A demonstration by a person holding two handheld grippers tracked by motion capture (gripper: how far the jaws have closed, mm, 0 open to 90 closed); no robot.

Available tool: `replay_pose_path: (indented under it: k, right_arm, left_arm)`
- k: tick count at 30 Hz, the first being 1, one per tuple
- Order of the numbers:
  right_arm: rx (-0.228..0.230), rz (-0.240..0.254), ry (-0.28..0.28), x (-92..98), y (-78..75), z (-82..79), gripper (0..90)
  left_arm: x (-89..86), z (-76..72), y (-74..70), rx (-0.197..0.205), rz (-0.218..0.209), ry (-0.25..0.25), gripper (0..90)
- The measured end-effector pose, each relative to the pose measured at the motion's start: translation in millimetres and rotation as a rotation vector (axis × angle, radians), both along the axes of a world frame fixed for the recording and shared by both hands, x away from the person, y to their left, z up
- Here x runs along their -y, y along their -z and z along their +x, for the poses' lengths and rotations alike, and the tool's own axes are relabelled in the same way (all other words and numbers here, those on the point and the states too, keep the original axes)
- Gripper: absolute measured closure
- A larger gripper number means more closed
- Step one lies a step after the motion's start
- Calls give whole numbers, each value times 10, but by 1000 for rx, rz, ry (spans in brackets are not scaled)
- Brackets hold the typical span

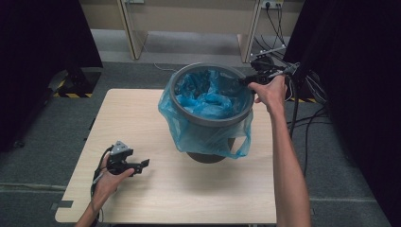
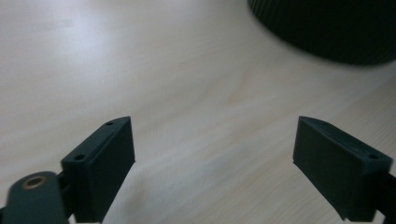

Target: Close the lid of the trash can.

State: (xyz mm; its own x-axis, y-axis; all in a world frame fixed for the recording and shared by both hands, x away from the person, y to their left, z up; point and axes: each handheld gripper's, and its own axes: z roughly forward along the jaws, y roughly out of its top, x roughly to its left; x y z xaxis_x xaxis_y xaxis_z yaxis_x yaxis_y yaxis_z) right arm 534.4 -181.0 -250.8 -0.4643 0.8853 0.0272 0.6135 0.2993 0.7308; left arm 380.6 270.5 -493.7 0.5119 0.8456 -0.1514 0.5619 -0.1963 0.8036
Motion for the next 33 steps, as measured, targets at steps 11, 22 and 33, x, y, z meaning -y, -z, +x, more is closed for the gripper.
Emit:
replay_pose_path:
  k: [11,22,33]
  right_arm:
    - [72,108,-14,123,-20,-54,531]
    - [102,135,14,177,46,-9,520]
    - [74,205,1,280,194,12,533]
  left_arm:
    - [197,223,-1172,86,-234,65,146]
    - [656,534,-2042,227,-356,70,146]
    - [923,806,-1881,199,-296,43,119]
